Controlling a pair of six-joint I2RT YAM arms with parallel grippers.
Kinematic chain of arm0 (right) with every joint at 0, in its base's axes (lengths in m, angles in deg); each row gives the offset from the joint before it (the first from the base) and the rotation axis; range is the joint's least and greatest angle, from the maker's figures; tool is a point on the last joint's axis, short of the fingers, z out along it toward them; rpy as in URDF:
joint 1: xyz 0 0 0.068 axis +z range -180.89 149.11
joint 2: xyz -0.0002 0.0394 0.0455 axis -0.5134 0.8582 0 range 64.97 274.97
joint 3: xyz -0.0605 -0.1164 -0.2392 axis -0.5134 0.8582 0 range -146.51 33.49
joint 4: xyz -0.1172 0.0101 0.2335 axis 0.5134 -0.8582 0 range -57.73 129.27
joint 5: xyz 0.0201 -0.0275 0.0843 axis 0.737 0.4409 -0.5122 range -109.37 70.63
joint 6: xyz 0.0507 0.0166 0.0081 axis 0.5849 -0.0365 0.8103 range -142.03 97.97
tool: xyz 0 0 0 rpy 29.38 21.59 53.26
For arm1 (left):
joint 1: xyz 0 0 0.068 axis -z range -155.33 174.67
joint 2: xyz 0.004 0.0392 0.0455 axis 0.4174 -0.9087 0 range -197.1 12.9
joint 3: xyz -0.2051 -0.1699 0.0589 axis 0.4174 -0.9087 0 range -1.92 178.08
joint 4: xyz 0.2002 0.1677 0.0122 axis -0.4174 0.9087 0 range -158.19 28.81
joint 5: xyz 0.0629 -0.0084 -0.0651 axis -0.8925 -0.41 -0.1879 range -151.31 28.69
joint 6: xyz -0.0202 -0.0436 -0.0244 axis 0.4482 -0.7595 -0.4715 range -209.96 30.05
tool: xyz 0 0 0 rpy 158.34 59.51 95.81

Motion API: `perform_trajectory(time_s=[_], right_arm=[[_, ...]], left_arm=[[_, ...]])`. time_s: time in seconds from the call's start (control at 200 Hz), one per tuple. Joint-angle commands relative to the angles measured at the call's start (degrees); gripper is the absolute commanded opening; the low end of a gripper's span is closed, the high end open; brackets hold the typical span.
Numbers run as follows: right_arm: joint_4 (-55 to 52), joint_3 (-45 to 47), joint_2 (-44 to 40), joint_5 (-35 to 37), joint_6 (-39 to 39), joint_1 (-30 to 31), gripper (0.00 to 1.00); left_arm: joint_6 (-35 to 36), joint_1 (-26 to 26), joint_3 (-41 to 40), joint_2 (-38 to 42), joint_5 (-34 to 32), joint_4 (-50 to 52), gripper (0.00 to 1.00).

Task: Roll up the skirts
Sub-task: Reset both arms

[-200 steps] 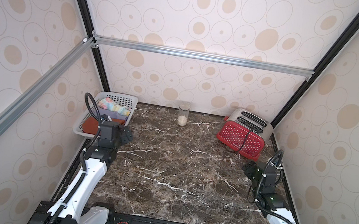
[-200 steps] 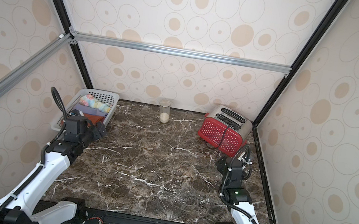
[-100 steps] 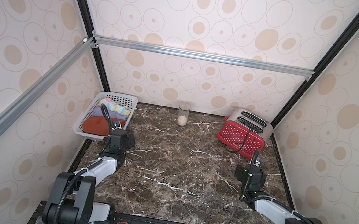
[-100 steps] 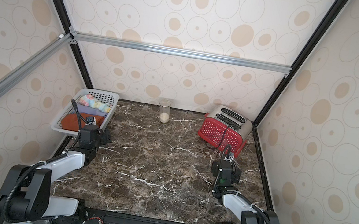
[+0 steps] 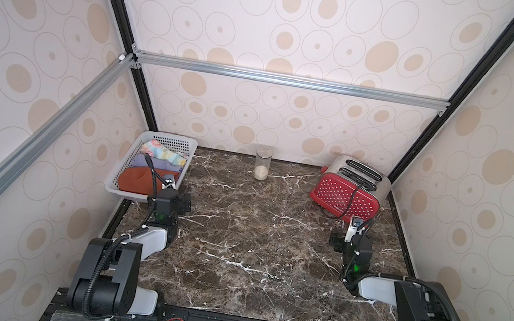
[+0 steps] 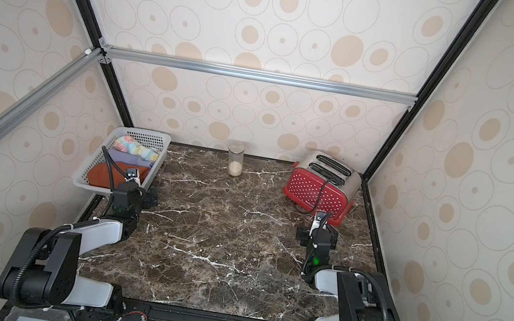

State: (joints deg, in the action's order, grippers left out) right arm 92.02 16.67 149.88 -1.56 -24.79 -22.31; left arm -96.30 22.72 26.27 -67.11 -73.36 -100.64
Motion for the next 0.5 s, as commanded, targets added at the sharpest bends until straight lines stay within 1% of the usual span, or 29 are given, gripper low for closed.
perform_trajectory(time_s=[0.0, 0.05, 0.11, 0.145, 0.19, 0.241, 0.266, 0.301, 0.356, 0.401, 0.496], right_arm=[[9.2, 2.0, 1.3, -1.0, -1.2, 0.2, 1.0], [13.1, 3.4, 2.6, -2.4, -2.2, 0.3, 1.0], [18.5, 4.4, 5.3, -2.8, -2.9, 0.4, 1.0], [19.1, 4.0, 5.9, -1.7, -2.8, 0.5, 1.0], [14.2, 2.0, 5.1, 0.6, -1.7, 0.5, 1.0], [2.4, -2.3, 3.1, 2.7, 0.3, 0.4, 1.0], [-1.9, -4.5, 3.2, 2.0, 1.0, -0.1, 1.0], [-2.6, -5.7, 4.0, -1.0, 2.0, -2.0, 1.0], [-4.7, -6.5, 3.8, -3.3, 3.3, -3.8, 1.0], [-6.5, -7.0, 3.2, -3.6, 3.5, -4.0, 1.0], [-5.1, -6.5, 3.6, -3.3, 3.2, -4.0, 1.0]], left_arm=[[3.8, -0.2, -3.7, -3.7, 6.0, -10.8, 0.99], [4.7, 0.6, -5.0, -5.3, 6.0, -15.4, 0.99], [5.9, 1.4, -3.9, -7.2, 5.7, -14.7, 0.99], [5.5, 1.1, -3.3, -8.2, 5.7, -15.1, 0.99], [4.6, -0.1, -2.7, -8.1, 7.5, -13.2, 0.99], [3.9, -0.6, -2.6, -8.4, 8.2, -13.2, 0.99], [3.9, -0.7, -2.5, -8.4, 8.2, -13.3, 0.99], [3.9, -0.7, -2.3, -8.2, 8.2, -12.6, 0.99], [3.8, -0.6, -2.2, -8.5, 8.1, -12.8, 0.99], [3.9, -0.8, -2.3, -8.4, 8.1, -12.6, 0.99], [4.1, -0.5, -2.9, -8.1, 7.9, -13.6, 0.99]])
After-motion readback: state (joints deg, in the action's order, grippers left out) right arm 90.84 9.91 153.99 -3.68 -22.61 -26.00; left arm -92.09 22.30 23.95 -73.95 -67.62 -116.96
